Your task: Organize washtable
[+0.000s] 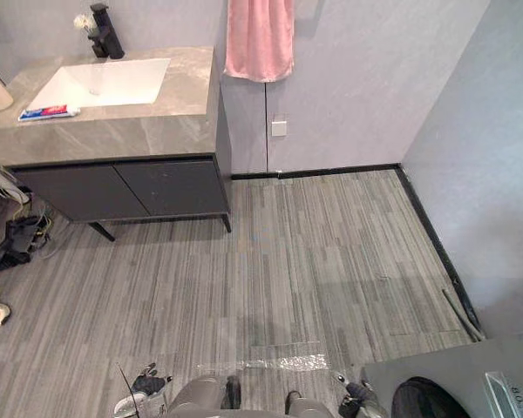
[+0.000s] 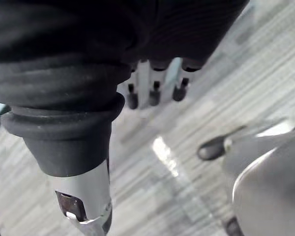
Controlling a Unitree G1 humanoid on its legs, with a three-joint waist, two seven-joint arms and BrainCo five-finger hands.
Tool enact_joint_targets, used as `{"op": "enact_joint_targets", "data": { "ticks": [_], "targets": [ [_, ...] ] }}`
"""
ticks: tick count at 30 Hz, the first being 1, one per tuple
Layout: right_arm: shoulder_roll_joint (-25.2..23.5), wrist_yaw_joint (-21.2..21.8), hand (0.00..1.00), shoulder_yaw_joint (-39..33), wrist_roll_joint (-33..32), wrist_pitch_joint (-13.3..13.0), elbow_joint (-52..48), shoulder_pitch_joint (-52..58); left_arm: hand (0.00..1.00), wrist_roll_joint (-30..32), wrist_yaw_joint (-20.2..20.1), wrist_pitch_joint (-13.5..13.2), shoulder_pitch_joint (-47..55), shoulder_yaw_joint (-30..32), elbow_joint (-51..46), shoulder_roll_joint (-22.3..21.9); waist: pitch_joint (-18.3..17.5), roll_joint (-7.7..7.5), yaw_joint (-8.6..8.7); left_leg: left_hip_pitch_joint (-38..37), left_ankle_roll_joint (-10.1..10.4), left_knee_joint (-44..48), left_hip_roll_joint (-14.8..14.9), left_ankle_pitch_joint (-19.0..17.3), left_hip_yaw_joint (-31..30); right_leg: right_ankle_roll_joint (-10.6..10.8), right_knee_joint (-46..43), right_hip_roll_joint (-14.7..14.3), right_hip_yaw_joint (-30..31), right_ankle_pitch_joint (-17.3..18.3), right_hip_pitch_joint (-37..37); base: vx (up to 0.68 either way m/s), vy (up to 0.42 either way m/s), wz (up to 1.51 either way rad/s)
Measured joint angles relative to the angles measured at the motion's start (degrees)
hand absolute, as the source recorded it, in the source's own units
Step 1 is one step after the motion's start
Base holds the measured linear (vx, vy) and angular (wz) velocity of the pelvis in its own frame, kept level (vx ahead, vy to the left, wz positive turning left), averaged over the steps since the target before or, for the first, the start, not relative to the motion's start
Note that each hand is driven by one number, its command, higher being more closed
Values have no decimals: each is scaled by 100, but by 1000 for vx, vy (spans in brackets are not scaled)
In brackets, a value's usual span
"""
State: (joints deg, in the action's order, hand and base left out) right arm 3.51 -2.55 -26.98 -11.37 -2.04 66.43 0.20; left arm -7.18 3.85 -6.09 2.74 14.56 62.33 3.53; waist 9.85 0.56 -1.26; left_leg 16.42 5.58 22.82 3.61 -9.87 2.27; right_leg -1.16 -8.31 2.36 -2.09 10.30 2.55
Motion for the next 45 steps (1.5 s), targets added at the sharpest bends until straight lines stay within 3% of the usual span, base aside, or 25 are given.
{"op": "enact_joint_targets", "data": {
  "ticks": [3, 5, 7, 8, 9, 11, 12, 15, 17, 19, 21, 23, 24, 26, 27, 28, 29, 31, 33, 35, 37, 38, 41, 43, 45],
  "targets": [
    [-121, 0, 0, 49, -35, 3, -218, 213, 0, -121, -3, 2, 42, 348, -1, -61, -16, 42, -5, 328, 26, -654, 395, 18, -65, 202, -306, 81, 292, 378, 23, 215, 259, -58],
    [-183, 2, 0, 35, -51, 4, -235, 245, 0, -131, -1, 2, 96, 593, 2, -98, -27, 37, -30, 419, 175, -390, 483, 517, 132, 308, -376, 191, 592, 628, 113, 345, 384, -64],
    [-194, 12, 0, -92, -49, -2, -128, 164, 0, -186, 3, 12, 140, 661, 32, -115, -137, 42, -129, 634, -7, 334, 314, 512, 151, 392, -223, 359, 1018, 790, 147, 430, 428, -75],
    [-216, 25, 0, -167, -49, 14, 87, 85, 0, -241, 3, 16, 206, 710, 109, -117, -204, -32, -144, 722, -254, 620, 244, 190, 268, 335, -229, 417, 1163, 862, 195, 462, 360, -51],
    [-344, 38, 0, -176, -43, 23, 202, 62, 0, -312, 5, 40, 306, 763, 189, -10, -361, -253, -105, 681, -418, 711, 65, -49, 505, 411, -937, 499, 1459, 796, 31, 480, 322, -44],
    [-360, 51, 0, -354, -35, 13, 265, 67, 0, -407, 8, 69, 473, 761, 247, 41, -519, -354, -126, 435, -699, 737, -77, -258, 778, 498, -1579, 601, 1458, 590, -199, 456, 219, -43],
    [-362, 53, 0, -450, -36, 0, 280, 76, 0, -426, 8, 73, 531, 763, 257, 56, -546, -344, -107, 328, -751, 746, -112, -362, 857, 540, -1774, 639, 1484, 481, -216, 545, 312, -48],
    [-376, 151, 0, -672, -161, -5, 316, 124, 0, -522, 0, 83, 617, 760, 284, 94, -628, -322, -112, -440, -950, 193, -371, -560, 1299, 1074, -3610, 824, 1420, -351, -983, 450, 283, -51],
    [-344, 167, 0, -690, -254, -8, 352, 160, 0, -635, 2, 88, 640, 756, 287, 134, -604, -229, -50, -1279, -994, -512, -489, -530, 1470, 833, -5191, 967, 441, -544, -1546, 374, 206, -45],
    [-291, 159, 0, -719, -342, -19, 355, 149, 0, -683, 1, 88, 622, 763, 292, 190, -600, -180, 56, -1808, -1018, -917, -573, -507, 1479, 463, -5669, 953, -269, -264, -1745, 355, 127, -22],
    [-284, 162, 0, -863, -382, -24, 352, 159, 0, -682, -6, 85, 577, 771, 280, 196, -573, -114, 71, -2248, -1018, -1201, -583, -508, 1496, 283, -5526, 785, -803, 159, -1917, 360, 57, -6],
    [-225, 158, 0, -870, -380, -22, 293, 145, 0, -680, -8, 85, 448, 851, 273, 120, -458, -48, 100, -2589, -1017, -1319, -568, -508, 1478, -27, -4688, 707, -1408, 495, -2155, 351, -2, 18],
    [-206, 155, 0, -867, -380, -21, 236, 145, 0, -678, -10, 83, 414, 859, 258, 60, -402, 14, 149, -2720, -1016, -1383, -524, -508, 1428, -52, -3796, 618, -1640, 478, -2274, 353, -31, 29],
    [-204, 153, 0, -862, -381, -19, 175, 139, 0, -666, -11, 79, 411, 853, 246, -23, -370, 66, 251, -2900, -989, -1549, -500, -513, 1217, 15, -2266, 491, -1750, 150, -2399, 385, -71, 53],
    [-210, 147, 0, -860, -381, 0, 183, 189, 0, -608, -8, 79, 439, 848, 245, -71, -335, 12, 278, -3106, -782, -1690, -544, -525, 1113, -85, -1356, 423, -1733, -694, -2372, 431, -100, 49],
    [-211, 146, 0, -859, -380, 6, 192, 253, 0, -583, -8, 81, 460, 851, 247, -102, -341, -45, 274, -3218, -734, -1713, -546, -547, 1030, -376, -1227, 374, -1713, -1190, -2345, 479, -143, 2],
    [-130, 151, 0, -899, -378, 4, 173, 231, 0, -545, -9, 92, 494, 867, 267, -265, -347, 137, 208, -3261, -563, -1680, -358, -507, 975, -404, -1232, 215, -1768, -1077, -2246, 525, -190, -33],
    [-125, 153, 0, -927, -377, -14, 119, 171, 0, -492, -5, 88, 519, 1104, 270, -383, -308, 172, 182, -3202, -361, -1399, -268, -381, 825, -462, -1269, 98, -1701, -794, -2197, 461, -188, -35],
    [-155, 153, 0, -922, -381, 0, 79, 165, 0, -446, -12, 82, 501, 1230, 236, -460, -268, 245, 194, -2948, -300, -528, -115, -344, 768, -510, -1209, -91, -1680, -604, -1941, 383, -139, -19],
    [-205, 149, 0, -750, -379, -2, -125, 254, 0, -468, -11, 59, 493, 1285, 147, -458, -210, 190, 192, -2014, 199, 1799, 274, 47, 650, -536, -907, -252, -1600, -416, -1444, 407, -112, -18],
    [-209, 143, 0, -765, -385, -3, -120, 218, 0, -573, -10, 45, 497, 1306, 118, -466, -192, 174, 154, -1504, 143, 2667, 525, -8, 815, -531, -721, -312, -1500, -345, -1077, 329, -58, -26],
    [-249, 130, 0, -818, -393, -4, -105, 197, 0, -592, -9, 46, 497, 1306, 116, -456, -183, 160, 97, -1280, -16, 2710, 660, -105, 1035, -522, -536, -316, -1411, -337, -802, 371, -36, -38],
    [-294, 112, 0, -920, -514, -5, -92, 150, 0, -688, -12, 47, 519, 1308, 116, -496, -168, 120, 5, -944, -231, 1947, 726, -235, 1270, -381, -226, -223, -1217, -278, -389, 245, 23, -27],
    [-304, 98, 0, -919, -605, -5, -94, 123, 0, -689, -10, 46, 521, 1270, 112, -486, -169, 118, 17, -819, -223, 863, 573, -230, 1233, -260, -145, -125, -1157, -211, -265, 199, 97, -10],
    [-293, 74, 0, -922, -605, -4, -85, 73, 0, -688, -11, 36, 521, 1193, 119, -430, -174, 116, -9, -813, -65, -944, 206, -22, 876, -66, -120, 7, -1066, -120, -170, 256, 154, -11]
  ]
}}
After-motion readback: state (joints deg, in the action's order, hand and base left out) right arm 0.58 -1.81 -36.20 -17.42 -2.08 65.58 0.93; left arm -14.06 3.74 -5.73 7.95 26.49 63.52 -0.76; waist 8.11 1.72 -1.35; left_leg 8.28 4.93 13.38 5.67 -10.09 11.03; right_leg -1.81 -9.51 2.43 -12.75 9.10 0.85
